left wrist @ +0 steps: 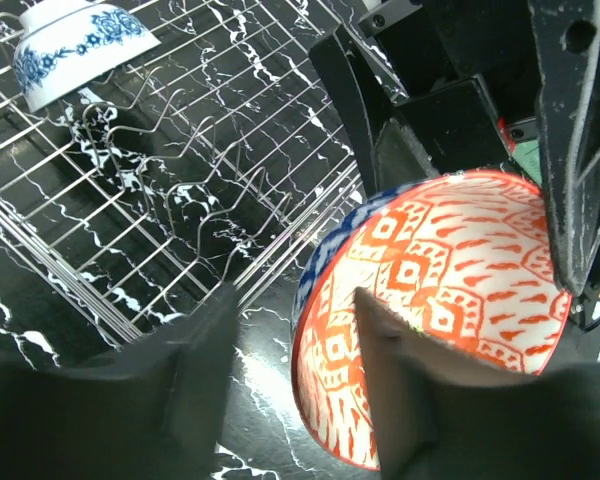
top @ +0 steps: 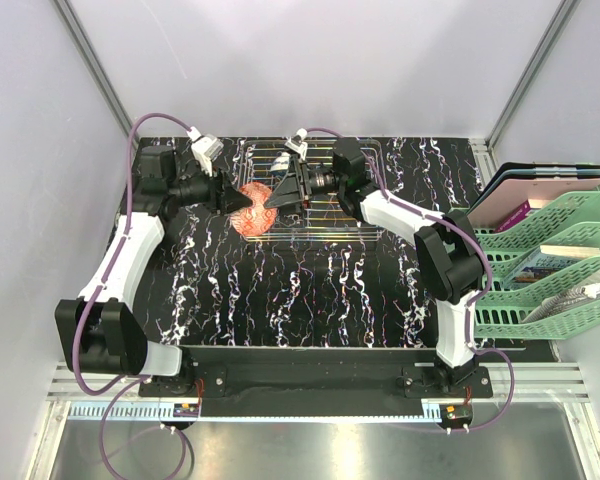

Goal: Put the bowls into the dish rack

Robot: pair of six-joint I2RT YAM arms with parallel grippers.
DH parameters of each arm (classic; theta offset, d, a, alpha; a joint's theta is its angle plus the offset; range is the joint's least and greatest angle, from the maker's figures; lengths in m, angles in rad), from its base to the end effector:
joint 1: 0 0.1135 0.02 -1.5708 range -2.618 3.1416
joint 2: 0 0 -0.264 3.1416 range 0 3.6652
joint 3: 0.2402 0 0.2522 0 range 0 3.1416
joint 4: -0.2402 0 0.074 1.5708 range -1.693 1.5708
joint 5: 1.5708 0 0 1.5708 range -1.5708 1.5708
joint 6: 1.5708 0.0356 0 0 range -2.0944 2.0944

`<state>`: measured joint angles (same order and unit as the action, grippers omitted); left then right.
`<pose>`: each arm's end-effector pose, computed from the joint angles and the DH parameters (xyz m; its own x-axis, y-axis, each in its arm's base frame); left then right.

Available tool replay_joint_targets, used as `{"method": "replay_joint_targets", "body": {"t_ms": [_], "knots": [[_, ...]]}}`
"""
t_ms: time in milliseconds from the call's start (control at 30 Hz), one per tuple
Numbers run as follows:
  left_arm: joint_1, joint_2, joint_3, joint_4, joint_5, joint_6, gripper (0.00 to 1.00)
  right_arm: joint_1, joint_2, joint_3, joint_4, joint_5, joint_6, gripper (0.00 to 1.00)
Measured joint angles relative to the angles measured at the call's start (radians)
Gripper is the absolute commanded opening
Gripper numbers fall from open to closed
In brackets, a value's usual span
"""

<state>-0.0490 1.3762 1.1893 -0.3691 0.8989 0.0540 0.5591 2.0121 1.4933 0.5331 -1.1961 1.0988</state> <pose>0.3007 -0.0426 0.3352 -0.4889 0.0576 -0.8704 0.7219 0.5869 -0.3666 0.3743 0.2733 0.2841 -0.8700 -0.1598 -0.4665 -0.4577 -0.0901 0.8845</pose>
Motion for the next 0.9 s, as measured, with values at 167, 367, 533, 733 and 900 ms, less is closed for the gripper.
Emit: {"method": "replay_joint_targets", "body": {"t_ms": [167,367,533,733,900], "knots": [[-0.003,-0.001,0.0,0.002,0.001,-0.003,0.66,0.002,0.0,0.0,-0.024,0.0,-0.033,0.28],[0.001,-0.021,0.0,0.0,-0.016,0.0,0.68,0.003,0.0,0.011,-0.199,0.017,-0.177,0.27],[0.047,-0.062,0.0,-0.005,-0.056,0.0,0.69,0.003,-0.001,0.085,-0.509,0.111,-0.433,0.23],[0.186,-0.068,0.003,-0.042,-0.087,0.005,0.94,0.003,-0.022,0.229,-0.874,0.331,-0.775,0.21],[0.285,-0.079,-0.021,-0.056,-0.086,0.01,0.99,0.003,-0.076,0.287,-1.044,0.544,-1.002,0.21]]}}
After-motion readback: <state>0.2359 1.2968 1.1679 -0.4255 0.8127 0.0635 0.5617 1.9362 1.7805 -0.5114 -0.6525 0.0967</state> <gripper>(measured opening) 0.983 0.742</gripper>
